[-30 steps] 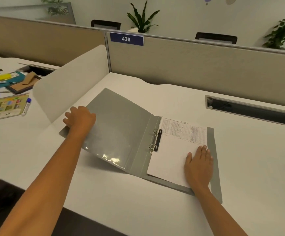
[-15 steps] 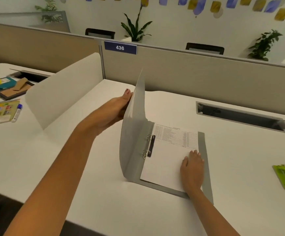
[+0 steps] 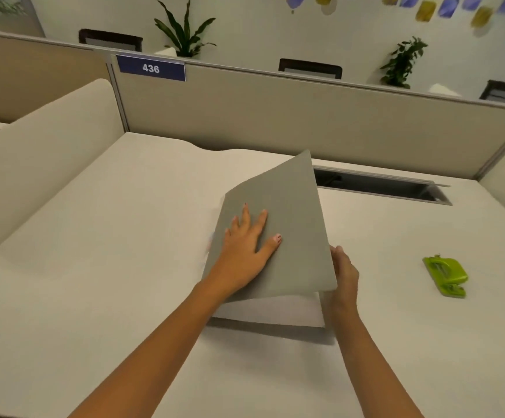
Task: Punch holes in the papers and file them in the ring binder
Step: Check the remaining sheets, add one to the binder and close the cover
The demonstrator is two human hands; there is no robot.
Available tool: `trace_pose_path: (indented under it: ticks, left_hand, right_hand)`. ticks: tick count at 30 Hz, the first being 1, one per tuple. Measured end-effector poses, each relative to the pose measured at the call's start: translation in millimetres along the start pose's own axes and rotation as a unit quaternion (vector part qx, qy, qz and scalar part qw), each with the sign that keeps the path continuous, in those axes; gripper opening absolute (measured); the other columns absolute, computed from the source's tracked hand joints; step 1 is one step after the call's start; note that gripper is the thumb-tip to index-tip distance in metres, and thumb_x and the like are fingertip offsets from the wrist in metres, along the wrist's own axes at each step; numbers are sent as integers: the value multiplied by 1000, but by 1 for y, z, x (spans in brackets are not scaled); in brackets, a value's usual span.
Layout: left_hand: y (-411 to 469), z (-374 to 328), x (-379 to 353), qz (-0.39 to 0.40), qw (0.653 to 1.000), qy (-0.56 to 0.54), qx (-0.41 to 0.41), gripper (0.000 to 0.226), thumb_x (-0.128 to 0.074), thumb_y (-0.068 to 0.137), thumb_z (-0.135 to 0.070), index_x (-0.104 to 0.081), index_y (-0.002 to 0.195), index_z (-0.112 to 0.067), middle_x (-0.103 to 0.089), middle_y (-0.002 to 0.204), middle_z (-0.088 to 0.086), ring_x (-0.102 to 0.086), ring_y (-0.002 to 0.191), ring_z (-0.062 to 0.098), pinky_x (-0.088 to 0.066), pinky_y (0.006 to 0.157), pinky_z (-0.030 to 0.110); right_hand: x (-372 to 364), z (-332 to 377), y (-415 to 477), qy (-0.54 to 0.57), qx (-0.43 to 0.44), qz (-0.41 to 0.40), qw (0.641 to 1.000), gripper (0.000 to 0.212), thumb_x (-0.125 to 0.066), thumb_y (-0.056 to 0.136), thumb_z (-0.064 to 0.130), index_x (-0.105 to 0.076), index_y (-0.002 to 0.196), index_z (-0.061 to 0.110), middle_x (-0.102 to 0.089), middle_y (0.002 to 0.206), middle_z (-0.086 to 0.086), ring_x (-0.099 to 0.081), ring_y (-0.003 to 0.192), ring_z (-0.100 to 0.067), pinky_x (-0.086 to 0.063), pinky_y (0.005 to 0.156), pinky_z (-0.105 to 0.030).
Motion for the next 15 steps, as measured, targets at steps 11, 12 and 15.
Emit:
trace_pose_path:
  ticks: [11,12,15]
  left_hand:
    - [4,24,-48,37,982,175,-63,69,-27,93,-58,0,152,-33,21,159,-2,18,146,20,13,118,44]
    - [5,28,-50,41,979,189,-64,69,-23,90,-57,-2,152,-34,20,159,-2,17,147,21,13,117,43]
    - [7,35,-59,51,967,239,-70,73,-11,85,-61,-3,152,-35,18,159,0,16,147,23,13,116,45]
  right_hand:
    - [38,2,12,-157,-70,72,983,35,-55,93,42,-66,120,21,-73,111,1,-69,98,-25,-53,75,-33]
    - [39,2,13,-198,-54,58,977,29,-58,93,35,-68,117,22,-74,107,0,-70,93,-24,-54,72,-30]
    - [55,3,16,-259,-7,-63,964,22,-59,89,15,-71,106,21,-74,99,-2,-70,83,-21,-57,73,-33]
Point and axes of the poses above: each hand's wrist, its own y-axis towards the middle knuckle, its own x-axis out of the back of the hand, z = x × y, the point moved 10 cm from there along y, towards the middle knuckle
